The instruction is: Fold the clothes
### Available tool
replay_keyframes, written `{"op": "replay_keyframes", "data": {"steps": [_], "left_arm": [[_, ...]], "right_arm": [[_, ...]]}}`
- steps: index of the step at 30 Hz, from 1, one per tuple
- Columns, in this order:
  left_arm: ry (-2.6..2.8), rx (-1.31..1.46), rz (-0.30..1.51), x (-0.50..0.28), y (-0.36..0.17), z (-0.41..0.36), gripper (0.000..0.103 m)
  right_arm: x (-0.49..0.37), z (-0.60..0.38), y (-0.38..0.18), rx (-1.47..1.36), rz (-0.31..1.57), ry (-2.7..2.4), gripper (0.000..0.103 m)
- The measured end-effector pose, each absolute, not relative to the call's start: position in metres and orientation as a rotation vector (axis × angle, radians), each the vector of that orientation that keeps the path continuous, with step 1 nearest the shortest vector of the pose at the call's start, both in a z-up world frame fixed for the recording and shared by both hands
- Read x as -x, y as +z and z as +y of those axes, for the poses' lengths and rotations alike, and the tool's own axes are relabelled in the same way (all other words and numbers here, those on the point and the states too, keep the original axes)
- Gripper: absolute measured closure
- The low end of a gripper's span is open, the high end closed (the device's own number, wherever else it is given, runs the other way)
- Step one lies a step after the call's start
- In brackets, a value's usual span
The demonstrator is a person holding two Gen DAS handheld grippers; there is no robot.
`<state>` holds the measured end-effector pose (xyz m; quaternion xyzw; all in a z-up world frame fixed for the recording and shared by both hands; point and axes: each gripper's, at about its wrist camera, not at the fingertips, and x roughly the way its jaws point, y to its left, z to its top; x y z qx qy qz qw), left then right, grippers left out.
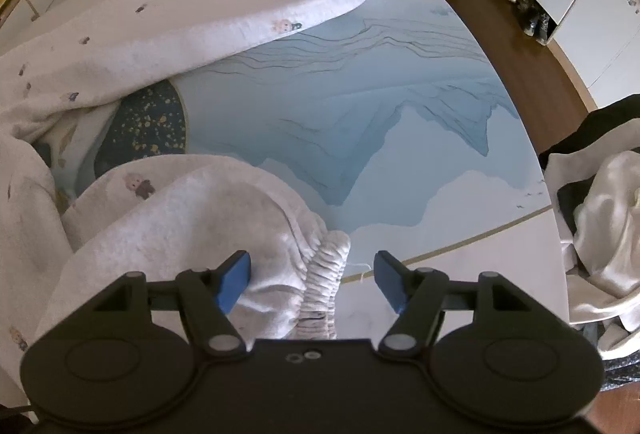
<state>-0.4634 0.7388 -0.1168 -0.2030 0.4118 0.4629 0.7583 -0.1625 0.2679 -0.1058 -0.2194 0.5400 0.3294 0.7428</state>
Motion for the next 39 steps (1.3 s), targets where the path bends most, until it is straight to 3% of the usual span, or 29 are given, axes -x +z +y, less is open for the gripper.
{"op": "replay_keyframes", "data": {"steps": [1, 2, 9, 18, 30, 32, 34, 39], "left_arm": [[0.990, 0.452, 0.893, 0.470, -0.115, 0.734, 0.035], [0.968, 0.466, 0.898, 0.479, -0.113, 0.729, 0.031], [0.874, 0.490, 0.913, 0.557, -0.101, 0.663, 0.021], [0.921, 0.723, 0.850, 0.655, -0.125, 0.613, 0.021], [0.907, 0.894, 0.677, 0.607, -0.143, 0.625, 0.019], [0.933, 0.865, 0.707, 0.596, -0.141, 0.622, 0.024], [0.972, 0.811, 0.730, 0.594, -0.138, 0.616, 0.056], [1.054, 0.720, 0.759, 0.602, -0.131, 0.599, 0.065]], "right_arm": [[0.162, 0.266, -0.106, 0.477, 1.184, 0.715, 0.000], [0.161, 0.263, -0.105, 0.472, 1.183, 0.707, 0.000], [0.158, 0.242, -0.101, 0.387, 1.211, 0.698, 0.000], [0.171, 0.224, -0.096, 0.370, 1.213, 0.706, 0.000], [0.183, 0.231, -0.115, 0.386, 1.261, 0.686, 0.000], [0.185, 0.231, -0.115, 0.395, 1.255, 0.689, 0.000], [0.187, 0.229, -0.115, 0.403, 1.244, 0.680, 0.000], [0.189, 0.225, -0.123, 0.386, 1.234, 0.661, 0.000]]}}
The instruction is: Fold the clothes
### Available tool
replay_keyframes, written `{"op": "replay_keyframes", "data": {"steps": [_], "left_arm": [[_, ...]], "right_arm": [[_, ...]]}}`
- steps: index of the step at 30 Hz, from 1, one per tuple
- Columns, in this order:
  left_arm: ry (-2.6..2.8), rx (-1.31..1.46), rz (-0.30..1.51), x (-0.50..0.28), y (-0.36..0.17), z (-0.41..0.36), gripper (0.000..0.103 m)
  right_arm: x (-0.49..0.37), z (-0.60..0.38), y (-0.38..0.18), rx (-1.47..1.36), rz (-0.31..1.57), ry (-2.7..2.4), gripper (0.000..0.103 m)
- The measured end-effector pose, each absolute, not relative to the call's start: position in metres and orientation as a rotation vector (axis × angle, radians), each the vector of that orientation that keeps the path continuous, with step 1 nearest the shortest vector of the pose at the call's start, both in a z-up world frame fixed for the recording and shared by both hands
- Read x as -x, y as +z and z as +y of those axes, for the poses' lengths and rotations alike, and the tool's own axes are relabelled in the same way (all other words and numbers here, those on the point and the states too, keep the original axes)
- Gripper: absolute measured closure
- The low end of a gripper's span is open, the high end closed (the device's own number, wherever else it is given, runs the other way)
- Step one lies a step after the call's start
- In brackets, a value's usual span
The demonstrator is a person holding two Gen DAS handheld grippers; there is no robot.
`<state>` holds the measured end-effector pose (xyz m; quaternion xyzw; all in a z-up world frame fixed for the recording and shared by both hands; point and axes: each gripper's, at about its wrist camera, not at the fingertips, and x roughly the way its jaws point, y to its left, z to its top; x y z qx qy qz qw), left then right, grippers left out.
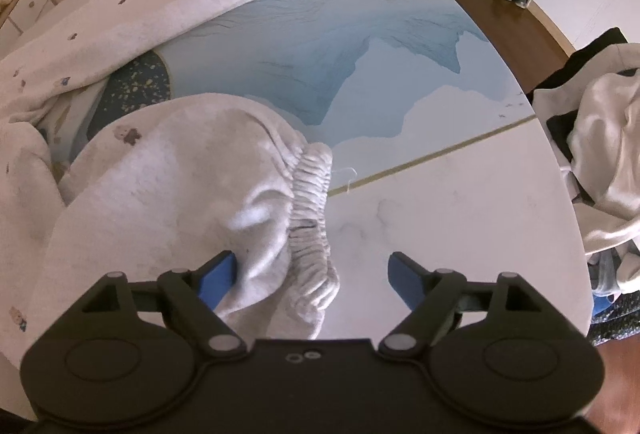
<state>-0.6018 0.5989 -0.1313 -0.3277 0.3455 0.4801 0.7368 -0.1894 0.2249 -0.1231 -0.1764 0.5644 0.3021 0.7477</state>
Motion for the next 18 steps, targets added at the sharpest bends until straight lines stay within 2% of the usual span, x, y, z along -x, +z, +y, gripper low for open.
{"op": "replay_keyframes", "data": {"steps": [8, 14, 18], "left_arm": [[1.188, 0.667, 0.793, 0.664, -0.117, 0.561, 0.066], [1.241, 0.730, 0.799, 0.711, -0.123, 0.553, 0.066], [1.252, 0.732, 0.812, 0.716, -0.122, 0.549, 0.066]], "right_arm": [[0.205, 0.237, -0.135, 0.357, 1.272, 0.720, 0.000], [0.184, 0.216, -0.129, 0.114, 1.331, 0.770, 0.000], [0.172, 0.205, -0.132, 0.106, 1.354, 0.710, 0.000]]}}
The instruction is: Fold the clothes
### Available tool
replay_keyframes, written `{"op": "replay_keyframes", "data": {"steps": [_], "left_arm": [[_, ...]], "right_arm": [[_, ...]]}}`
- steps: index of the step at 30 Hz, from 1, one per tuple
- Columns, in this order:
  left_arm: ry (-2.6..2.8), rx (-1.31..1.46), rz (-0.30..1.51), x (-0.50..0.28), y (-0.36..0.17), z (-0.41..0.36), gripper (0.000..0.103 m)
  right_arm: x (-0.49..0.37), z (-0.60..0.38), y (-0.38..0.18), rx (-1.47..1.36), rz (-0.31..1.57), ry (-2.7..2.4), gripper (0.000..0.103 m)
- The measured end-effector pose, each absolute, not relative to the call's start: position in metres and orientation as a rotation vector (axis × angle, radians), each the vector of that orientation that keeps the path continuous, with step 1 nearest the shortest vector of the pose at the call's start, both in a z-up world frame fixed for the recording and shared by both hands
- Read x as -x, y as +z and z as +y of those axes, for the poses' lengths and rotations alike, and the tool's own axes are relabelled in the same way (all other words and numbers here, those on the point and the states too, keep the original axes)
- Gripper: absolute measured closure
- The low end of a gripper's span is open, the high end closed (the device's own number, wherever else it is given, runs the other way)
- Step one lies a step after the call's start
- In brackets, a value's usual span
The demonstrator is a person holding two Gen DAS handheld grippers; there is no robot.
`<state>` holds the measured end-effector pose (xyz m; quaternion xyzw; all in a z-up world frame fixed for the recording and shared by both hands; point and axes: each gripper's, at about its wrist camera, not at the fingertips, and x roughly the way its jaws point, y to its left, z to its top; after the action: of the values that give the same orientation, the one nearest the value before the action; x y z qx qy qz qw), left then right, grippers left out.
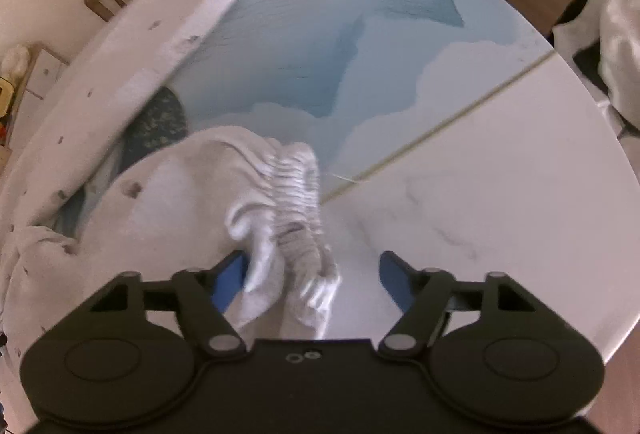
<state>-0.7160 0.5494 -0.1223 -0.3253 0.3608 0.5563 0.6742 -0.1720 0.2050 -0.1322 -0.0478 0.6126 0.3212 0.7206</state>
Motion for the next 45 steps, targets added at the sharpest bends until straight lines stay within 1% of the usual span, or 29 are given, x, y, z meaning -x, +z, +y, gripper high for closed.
{"op": "replay_keyframes", "data": {"steps": [4, 8, 11, 13, 17, 21, 28, 38, 39, 40, 41, 42, 43, 45], "left_arm": [[1.264, 0.722, 0.826, 0.711, -0.124, 0.547, 0.065], [1.269, 0.724, 0.831, 0.711, -0.126, 0.547, 0.064], [1.263, 0.722, 0.838, 0.709, -0.126, 0.546, 0.064], [1.237, 0.732, 0.844, 0.708, -0.126, 0.545, 0.063], [1.139, 0.769, 0.852, 0.701, -0.126, 0.529, 0.062], [1.130, 0.749, 0.867, 0.699, -0.126, 0.505, 0.062], [1.163, 0.787, 0.831, 0.712, -0.125, 0.485, 0.061], [1.297, 0.796, 0.811, 0.703, -0.126, 0.432, 0.060], [1.313, 0.792, 0.814, 0.701, -0.124, 0.428, 0.057], [1.338, 0.792, 0.814, 0.700, -0.123, 0.423, 0.049], [1.363, 0.792, 0.814, 0.699, -0.121, 0.418, 0.044], [1.378, 0.804, 0.810, 0.699, -0.119, 0.413, 0.033], [1.377, 0.822, 0.795, 0.699, -0.115, 0.405, 0.030], [1.375, 0.832, 0.771, 0.697, -0.108, 0.388, 0.029]], "right_arm": [[0.183, 0.217, -0.131, 0.204, 1.327, 0.735, 0.000], [0.214, 0.232, -0.127, 0.376, 1.241, 0.770, 0.000], [0.222, 0.226, -0.112, 0.438, 1.152, 0.771, 0.000], [0.213, 0.209, -0.097, 0.439, 1.092, 0.725, 0.000], [0.186, 0.166, -0.093, 0.411, 1.123, 0.629, 0.000], [0.185, 0.146, -0.114, 0.465, 1.198, 0.569, 0.000], [0.179, 0.141, -0.116, 0.468, 1.206, 0.618, 0.000], [0.160, 0.132, -0.123, 0.524, 1.180, 0.743, 0.000], [0.157, 0.131, -0.124, 0.515, 1.174, 0.753, 0.000], [0.155, 0.129, -0.125, 0.504, 1.168, 0.764, 0.000], [0.154, 0.128, -0.125, 0.494, 1.169, 0.779, 0.000], [0.154, 0.126, -0.126, 0.485, 1.176, 0.798, 0.000], [0.154, 0.123, -0.126, 0.475, 1.180, 0.821, 0.000], [0.156, 0.114, -0.123, 0.454, 1.184, 0.874, 0.000]]}}
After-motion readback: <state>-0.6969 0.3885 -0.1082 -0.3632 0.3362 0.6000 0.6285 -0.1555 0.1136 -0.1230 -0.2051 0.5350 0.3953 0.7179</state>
